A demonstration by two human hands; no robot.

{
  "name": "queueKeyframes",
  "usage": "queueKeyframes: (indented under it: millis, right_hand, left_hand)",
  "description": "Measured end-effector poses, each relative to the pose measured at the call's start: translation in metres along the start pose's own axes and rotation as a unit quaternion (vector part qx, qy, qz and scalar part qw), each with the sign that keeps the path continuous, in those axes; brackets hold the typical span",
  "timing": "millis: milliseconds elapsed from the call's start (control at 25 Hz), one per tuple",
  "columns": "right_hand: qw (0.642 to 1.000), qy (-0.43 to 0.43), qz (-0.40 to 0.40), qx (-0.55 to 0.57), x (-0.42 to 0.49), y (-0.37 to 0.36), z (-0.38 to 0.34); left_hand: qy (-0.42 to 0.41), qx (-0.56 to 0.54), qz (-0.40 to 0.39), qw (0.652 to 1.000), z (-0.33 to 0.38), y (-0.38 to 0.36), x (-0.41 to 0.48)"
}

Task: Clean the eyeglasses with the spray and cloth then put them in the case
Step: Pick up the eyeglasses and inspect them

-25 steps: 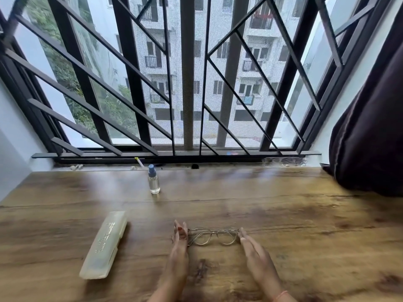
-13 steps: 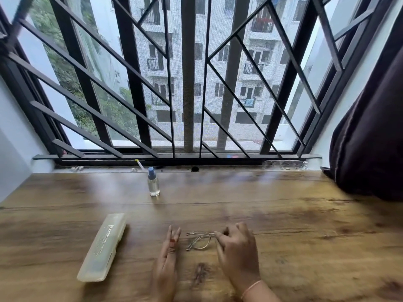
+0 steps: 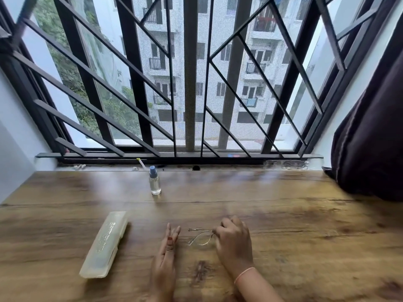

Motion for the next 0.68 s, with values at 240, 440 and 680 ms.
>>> queueKeyframes:
  millis: [240, 440, 680]
  right_hand:
    - [0.881, -0.091, 0.052, 0.461, -0.001, 0.006, 0.020]
    - [0.527, -0.156, 0.016, 0.835, -0.009, -0.001, 0.019]
    - [0.350, -0.166, -0.045, 0.921, -0.021, -0.008, 0.008]
  left_hand:
    - [0.011, 0.139, 0.021, 0.990, 0.012, -0.013, -0.007]
    - [-0.085, 0.301, 0.033, 0.949, 0.040, -0.041, -0.005]
    - [-0.153, 0.360, 0.051, 0.919, 0.061, -0.058, -0.004]
Point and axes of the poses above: each hand's wrist, its own x-axis towards the middle knuckle, its own y-axis out of the back of the hand, z = x × y, the point moved 2 cm from there along x, towards the middle knuckle, and after that the axes turned 13 degrees about -z, right-handed, at the moved point
